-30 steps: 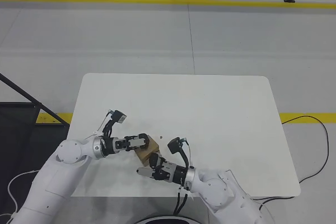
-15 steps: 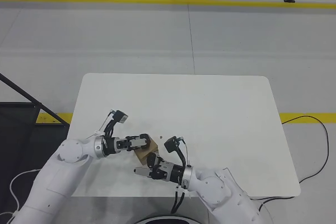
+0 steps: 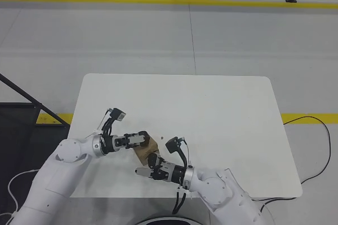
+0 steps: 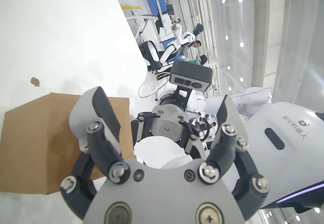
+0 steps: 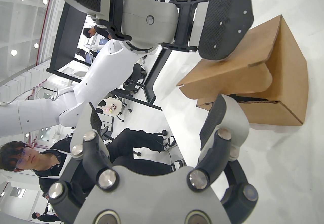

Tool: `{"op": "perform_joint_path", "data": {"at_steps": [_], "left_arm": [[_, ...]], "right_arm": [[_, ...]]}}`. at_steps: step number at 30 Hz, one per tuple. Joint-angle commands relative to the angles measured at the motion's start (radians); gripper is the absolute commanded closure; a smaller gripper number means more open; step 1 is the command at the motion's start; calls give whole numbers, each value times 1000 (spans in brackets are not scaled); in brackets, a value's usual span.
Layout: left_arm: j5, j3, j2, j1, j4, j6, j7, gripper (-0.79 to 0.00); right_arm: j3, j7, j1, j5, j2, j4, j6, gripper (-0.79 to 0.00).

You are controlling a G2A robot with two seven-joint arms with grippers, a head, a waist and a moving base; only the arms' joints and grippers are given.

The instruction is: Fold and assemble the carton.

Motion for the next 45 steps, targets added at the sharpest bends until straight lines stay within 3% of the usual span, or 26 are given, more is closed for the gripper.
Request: {"op": "perform_joint_path", "data": {"at_steps": [1, 15, 28, 37, 45], "left_arm": [[-1, -10, 2, 2, 7, 6, 4, -785], [28, -28, 7, -4, 53, 41, -5, -785], [26, -20, 4, 6, 41, 33, -3, -785], [35, -13, 4, 23, 9, 32, 3, -785], [29, 0, 0, 32, 0, 26, 5, -785]], "right_arm": [[1, 1, 0, -1, 0, -2, 0, -785], [22, -9, -19, -11, 6, -32, 0, -785], [123, -49, -118, 40, 28, -135, 52, -785], [193, -7, -187, 23, 46, -290, 207, -785], [151, 98, -119, -10, 40, -360, 466, -785]]}}
